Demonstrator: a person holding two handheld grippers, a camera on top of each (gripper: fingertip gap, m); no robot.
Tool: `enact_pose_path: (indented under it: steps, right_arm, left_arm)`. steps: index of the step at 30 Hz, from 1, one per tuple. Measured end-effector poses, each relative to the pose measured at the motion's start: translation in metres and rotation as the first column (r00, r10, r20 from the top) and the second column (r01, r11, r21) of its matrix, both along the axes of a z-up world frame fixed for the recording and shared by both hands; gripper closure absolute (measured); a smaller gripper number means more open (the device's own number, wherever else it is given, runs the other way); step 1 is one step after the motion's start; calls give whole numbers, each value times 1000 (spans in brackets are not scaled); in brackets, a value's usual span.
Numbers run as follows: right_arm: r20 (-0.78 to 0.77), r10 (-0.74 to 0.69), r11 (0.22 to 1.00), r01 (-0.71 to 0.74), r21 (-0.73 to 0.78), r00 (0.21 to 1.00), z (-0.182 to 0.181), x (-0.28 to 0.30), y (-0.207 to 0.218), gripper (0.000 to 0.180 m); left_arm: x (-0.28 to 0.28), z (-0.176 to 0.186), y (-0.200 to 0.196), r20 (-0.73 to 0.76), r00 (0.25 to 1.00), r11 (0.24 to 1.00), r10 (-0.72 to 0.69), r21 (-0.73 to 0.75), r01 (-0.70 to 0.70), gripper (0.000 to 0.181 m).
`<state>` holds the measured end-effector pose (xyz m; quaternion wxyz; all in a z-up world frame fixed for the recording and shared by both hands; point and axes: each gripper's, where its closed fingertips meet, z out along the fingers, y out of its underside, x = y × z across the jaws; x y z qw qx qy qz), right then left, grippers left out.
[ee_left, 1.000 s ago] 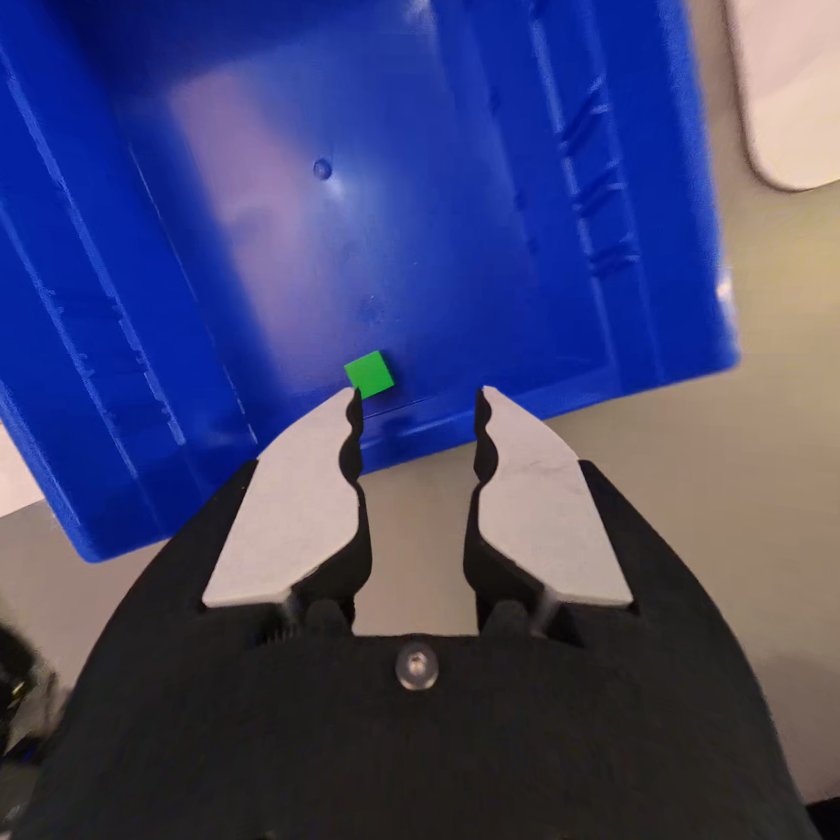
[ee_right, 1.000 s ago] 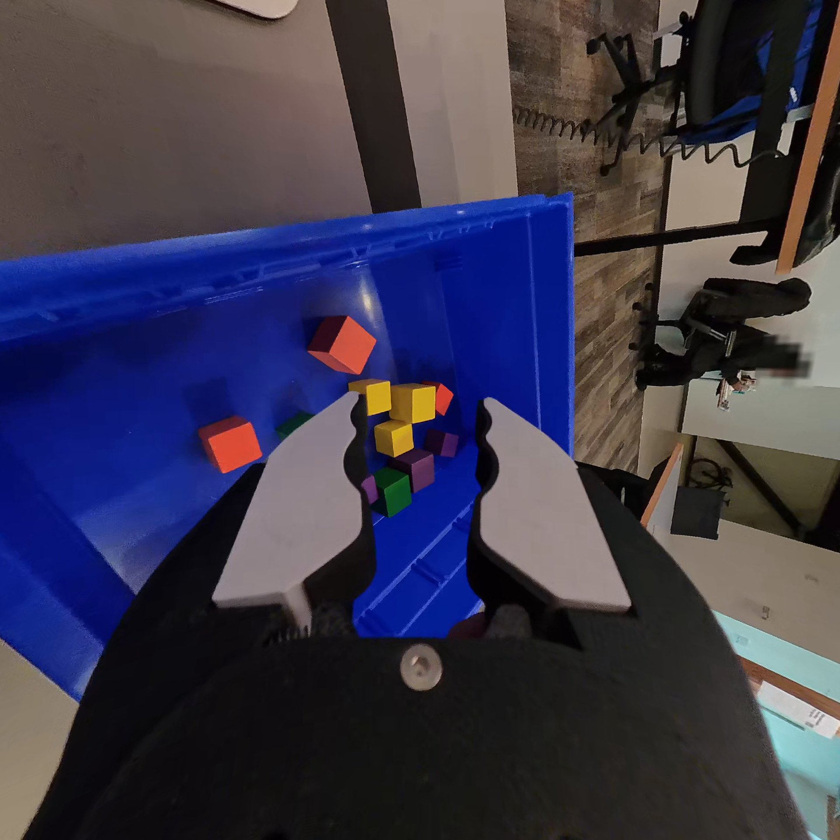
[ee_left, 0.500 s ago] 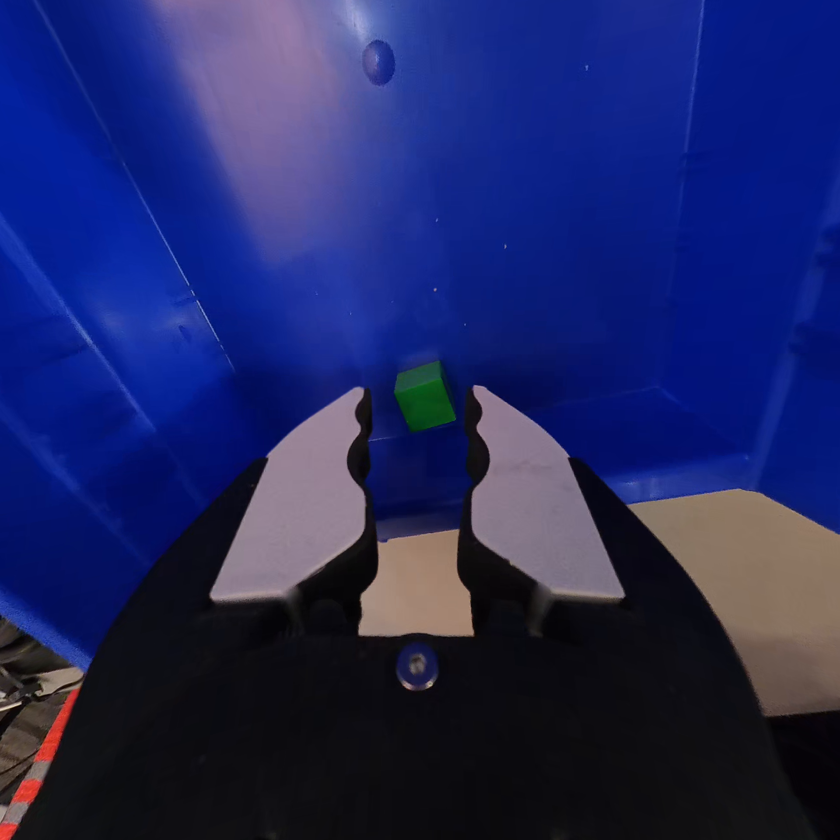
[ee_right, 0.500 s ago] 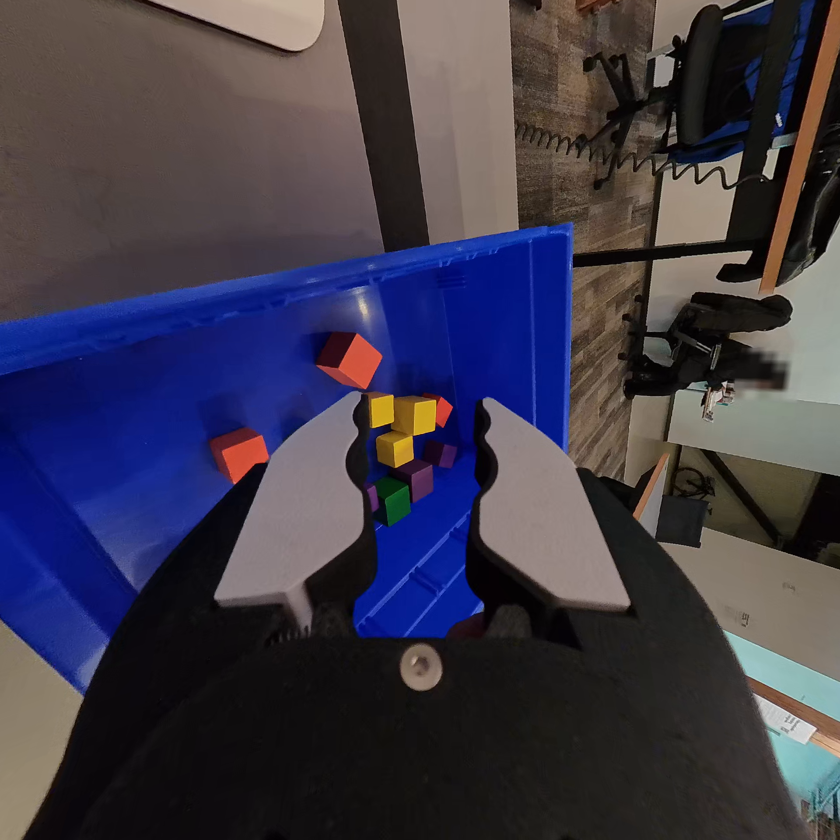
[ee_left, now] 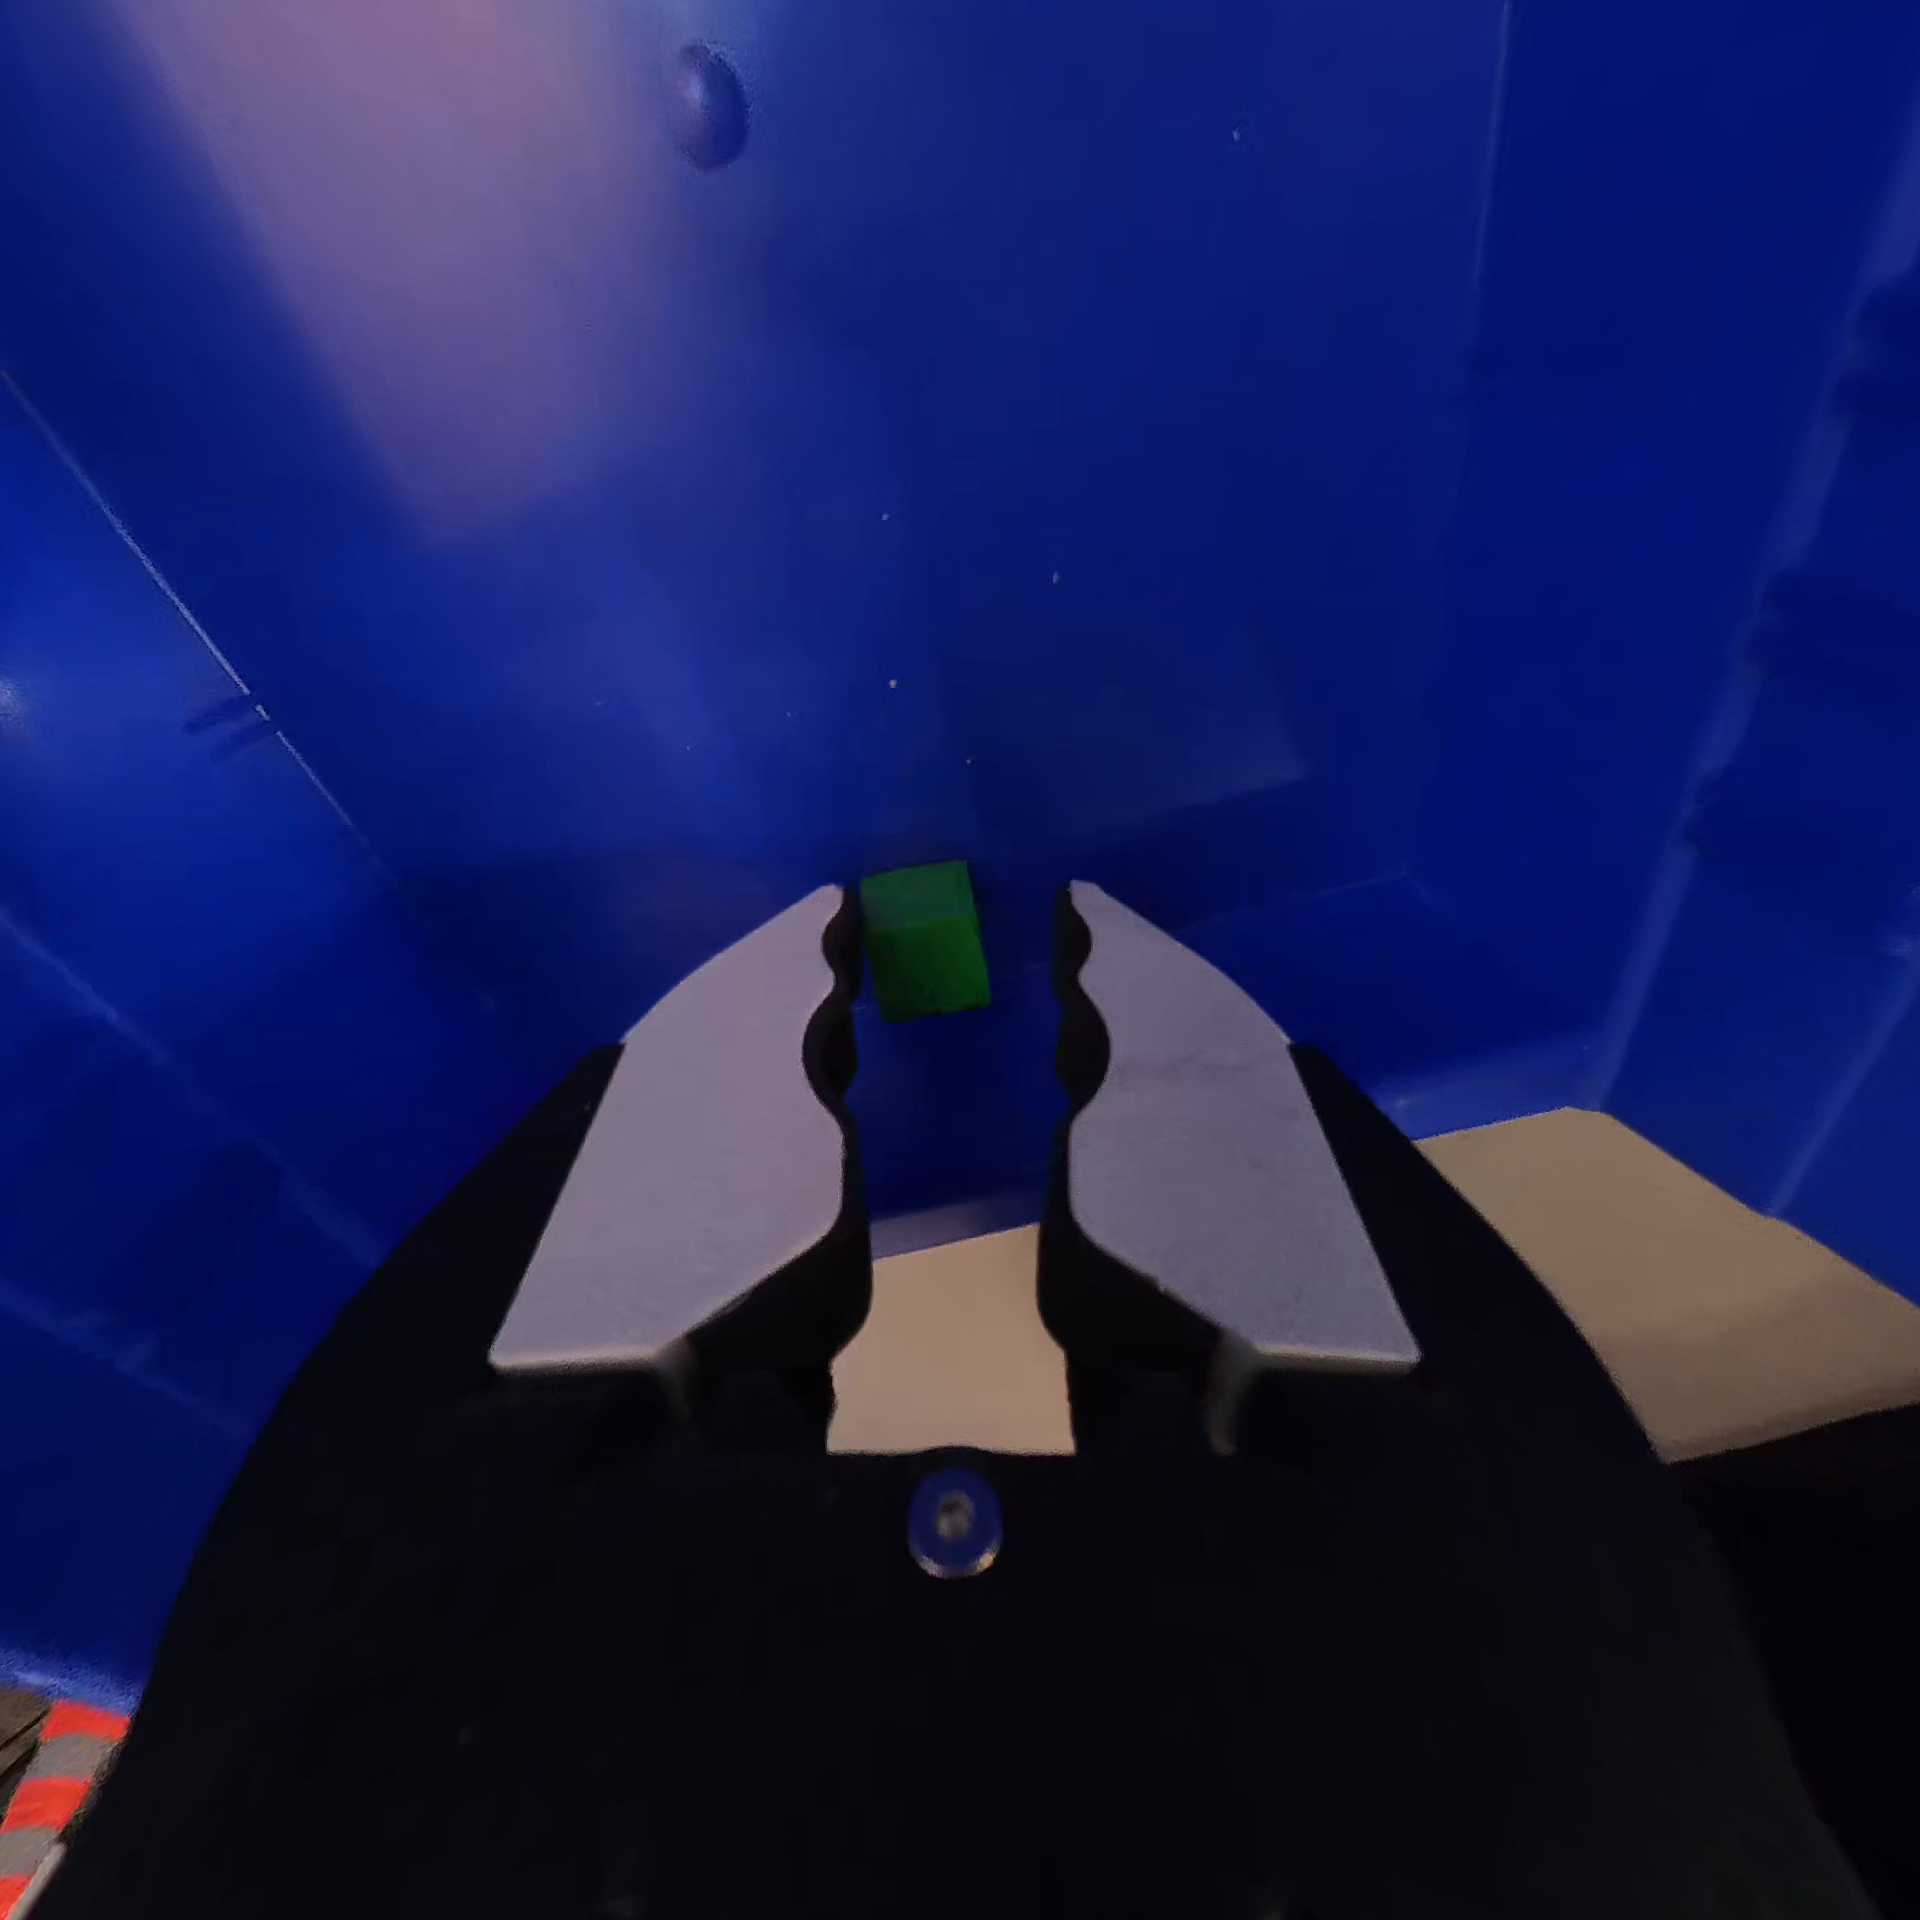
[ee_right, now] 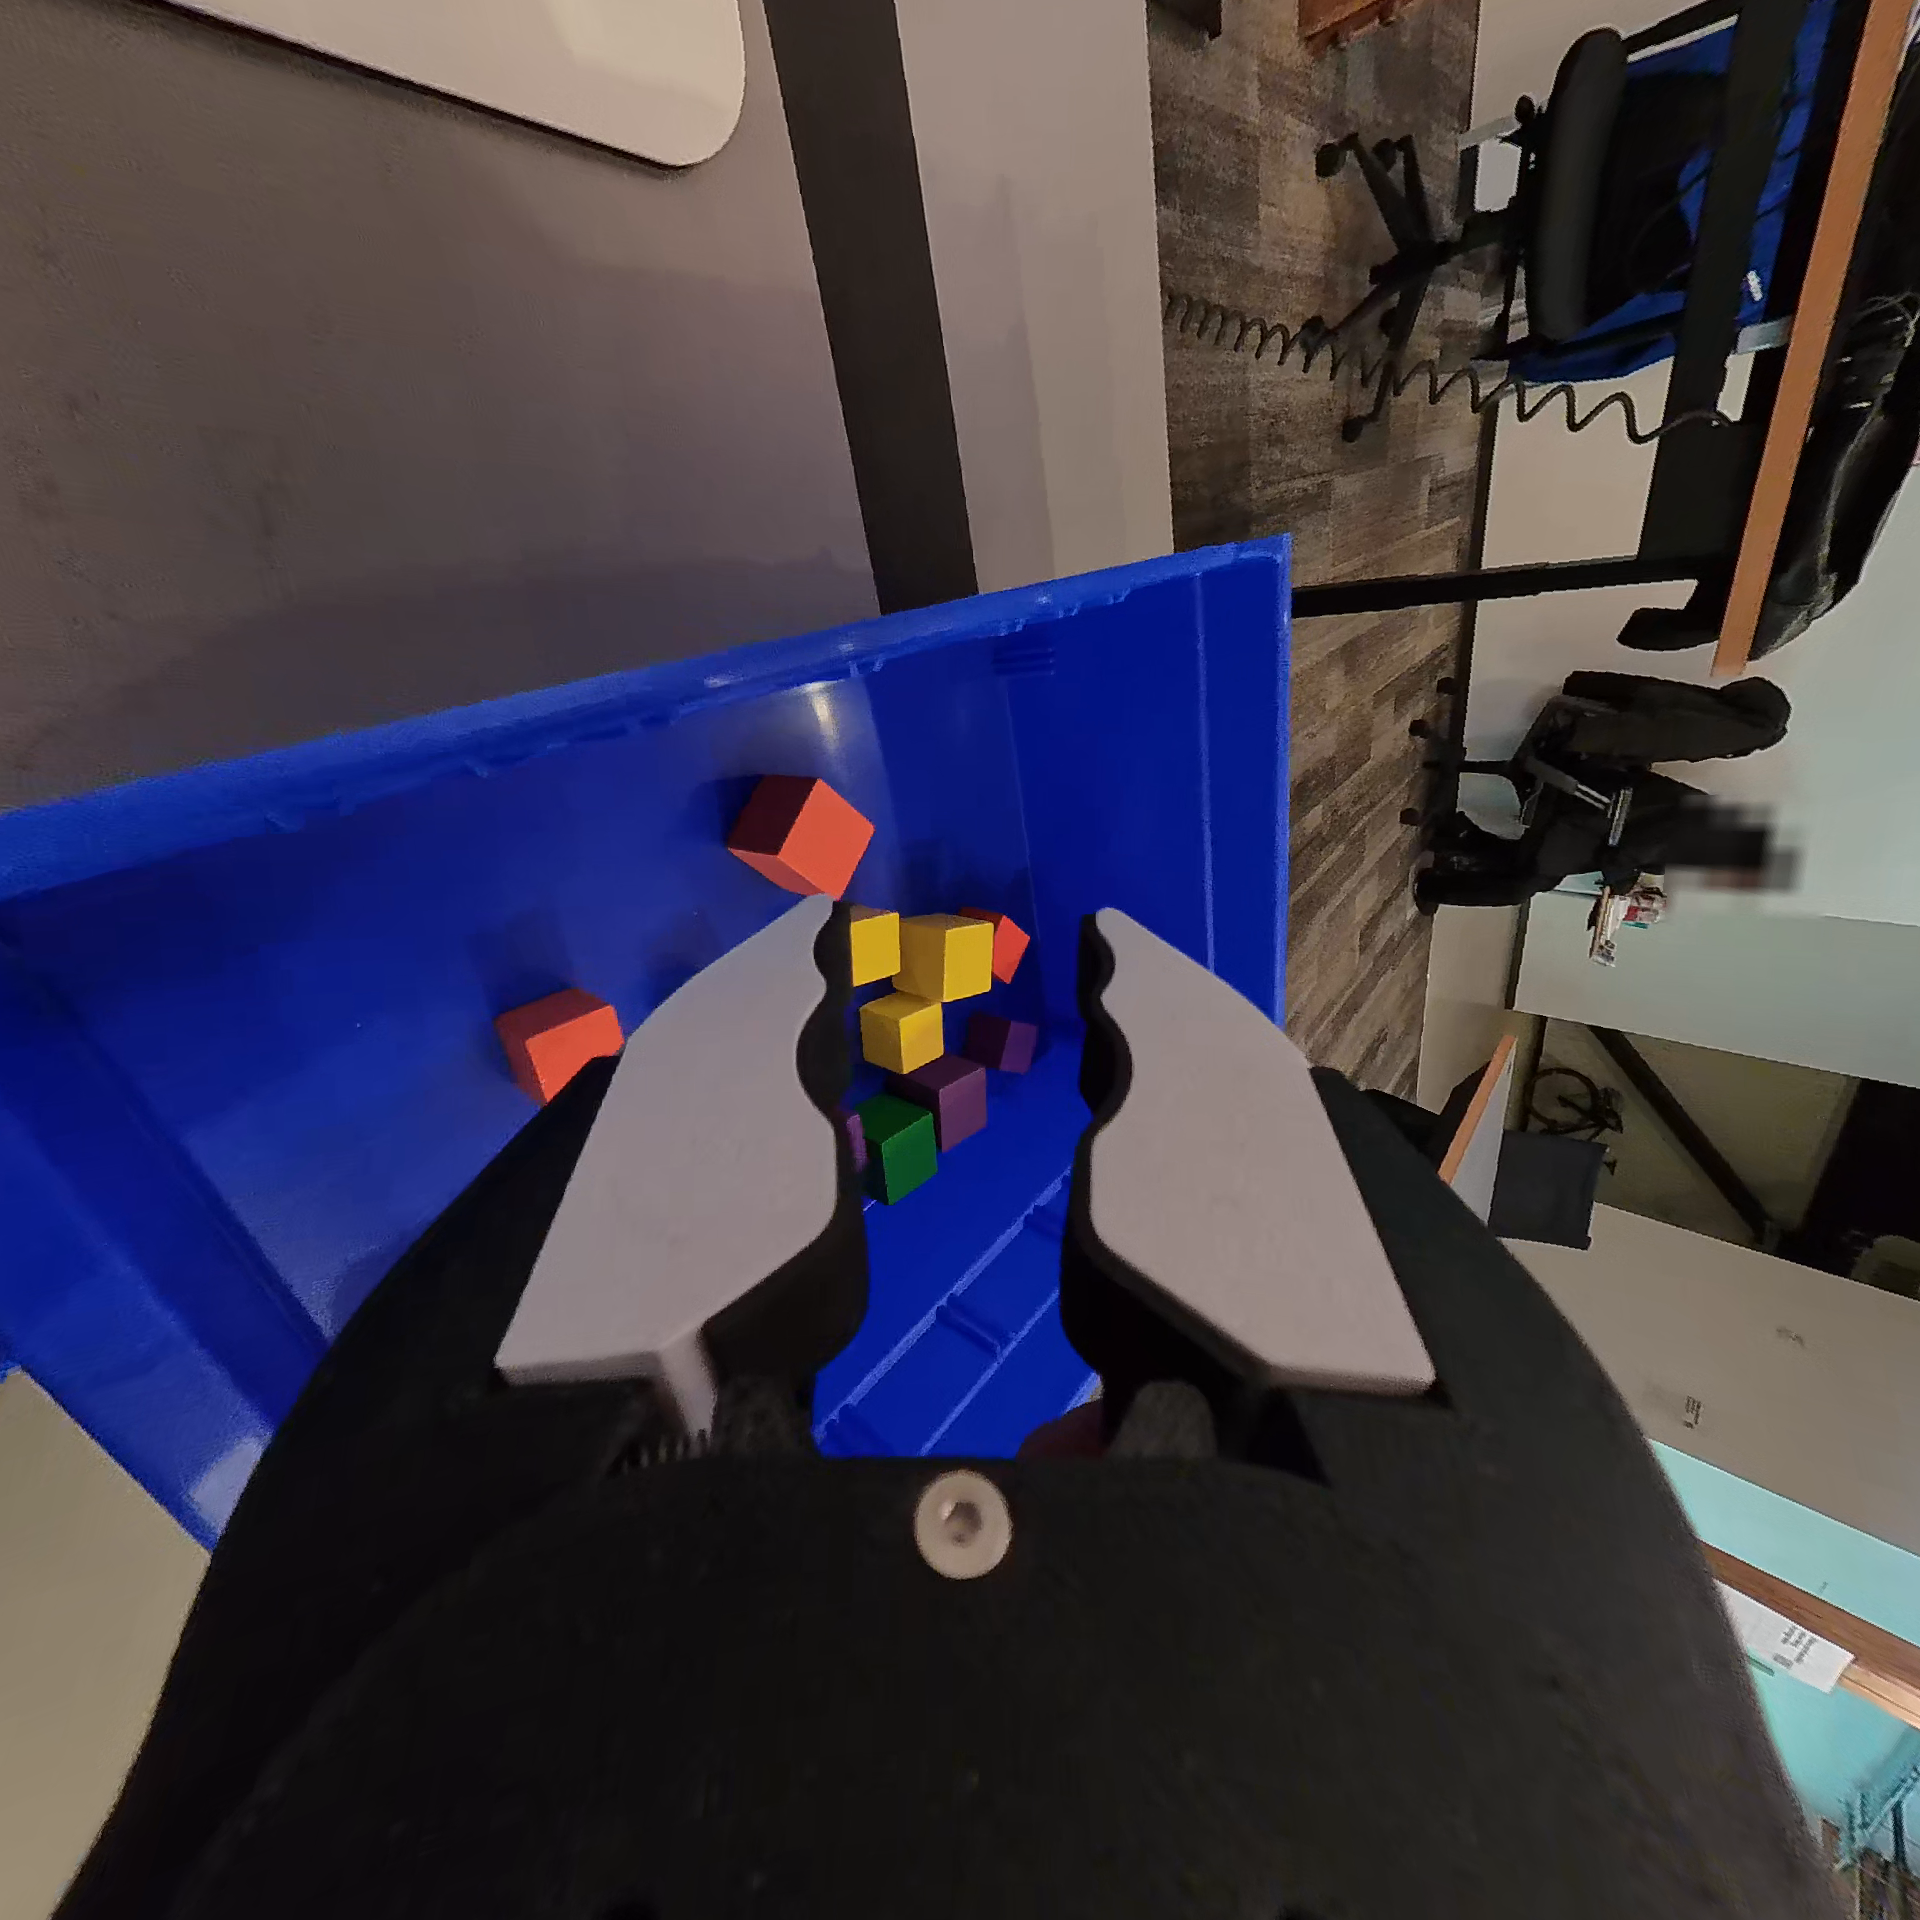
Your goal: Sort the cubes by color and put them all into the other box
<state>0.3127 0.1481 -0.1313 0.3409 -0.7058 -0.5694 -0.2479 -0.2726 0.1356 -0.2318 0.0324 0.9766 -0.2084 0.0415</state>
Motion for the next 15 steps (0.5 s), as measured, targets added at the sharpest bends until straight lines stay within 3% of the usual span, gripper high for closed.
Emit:
enact_pose_path:
  steps: [3, 5, 9, 12, 15]
  right_arm:
    - [6, 5, 1000, -5, -8, 1000, -4, -4, -1, 138]
    - [13, 12, 1000, -12, -10, 1000, -6, -7, -1, 139]
    - [19, 25, 1000, -25, -11, 1000, -7, -11, -2, 139]
    - [19, 28, 1000, -28, -9, 999, -6, -11, -2, 139]
    - [16, 29, 1000, -29, -4, 999, -4, -10, -2, 139]
  left_arm:
    - [1, -1, -2, -21, 1000, 999, -16, -47, 15, 149]
    - [-6, -2, -2, -72, 997, 998, -15, -69, 10, 138]
    - [-7, -4, -1, -103, 995, 994, -10, -106, -1, 135]
    - [-11, -6, 3, -140, 990, 992, -13, -128, -5, 140]
    - [-9, -8, 3, -136, 991, 986, -17, -166, -6, 157]
